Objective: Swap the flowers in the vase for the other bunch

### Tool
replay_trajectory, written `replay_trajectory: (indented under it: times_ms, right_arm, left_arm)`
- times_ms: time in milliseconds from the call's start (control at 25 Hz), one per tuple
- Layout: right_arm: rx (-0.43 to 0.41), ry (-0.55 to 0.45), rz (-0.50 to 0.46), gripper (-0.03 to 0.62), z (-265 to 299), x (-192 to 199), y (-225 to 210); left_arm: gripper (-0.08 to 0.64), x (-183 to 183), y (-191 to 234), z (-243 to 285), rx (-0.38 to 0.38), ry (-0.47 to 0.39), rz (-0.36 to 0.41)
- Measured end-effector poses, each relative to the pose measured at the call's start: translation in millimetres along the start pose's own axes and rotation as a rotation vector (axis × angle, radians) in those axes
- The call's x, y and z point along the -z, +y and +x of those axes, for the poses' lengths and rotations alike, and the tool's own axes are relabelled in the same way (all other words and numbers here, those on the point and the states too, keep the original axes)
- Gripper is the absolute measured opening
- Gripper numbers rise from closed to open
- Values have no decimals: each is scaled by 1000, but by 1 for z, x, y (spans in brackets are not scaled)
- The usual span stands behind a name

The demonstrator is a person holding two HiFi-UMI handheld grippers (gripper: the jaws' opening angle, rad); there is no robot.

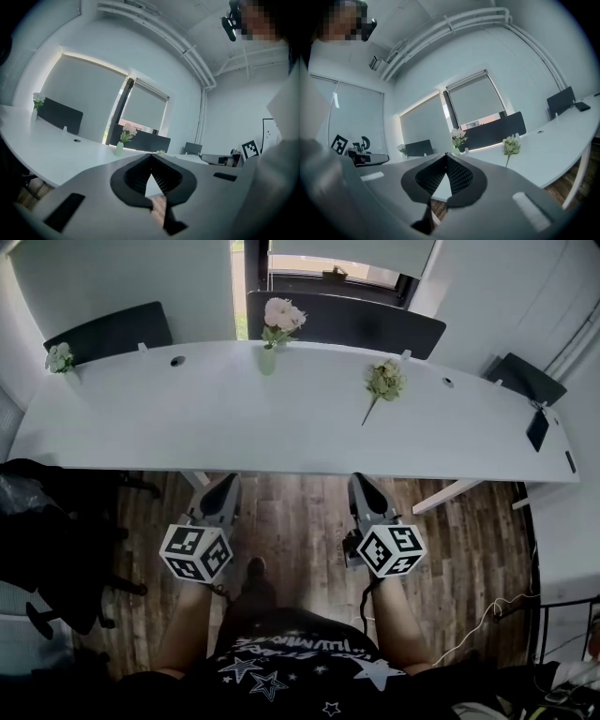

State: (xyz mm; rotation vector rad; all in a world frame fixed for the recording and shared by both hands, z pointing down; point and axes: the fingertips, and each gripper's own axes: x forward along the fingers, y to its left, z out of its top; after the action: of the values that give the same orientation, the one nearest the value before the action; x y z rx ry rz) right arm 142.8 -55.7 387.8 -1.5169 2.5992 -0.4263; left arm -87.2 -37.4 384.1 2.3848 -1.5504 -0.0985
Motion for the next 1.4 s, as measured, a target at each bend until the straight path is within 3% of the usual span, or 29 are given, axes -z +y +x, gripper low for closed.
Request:
replay_trajectory:
  times_ms: [200,480,680,1240,1400]
  right_arm:
    - [-10,7,2,2,52,0,7]
    - [-5,25,-3,2,109,-3,14]
    - [30,-18,33,3,135,-13,14]
    - [107,-33,78,7,177,-5,15]
    - [90,-22,101,105,185,-2,16]
  left_arm:
    - [8,-24,33,31,26,-42,31]
    - [8,-39,71,68,56,-22,37]
    - [8,-46,91,85,90,-23,76]
    - [8,-41,134,131,195,45,34]
    - [8,-36,134,138,212,67,27]
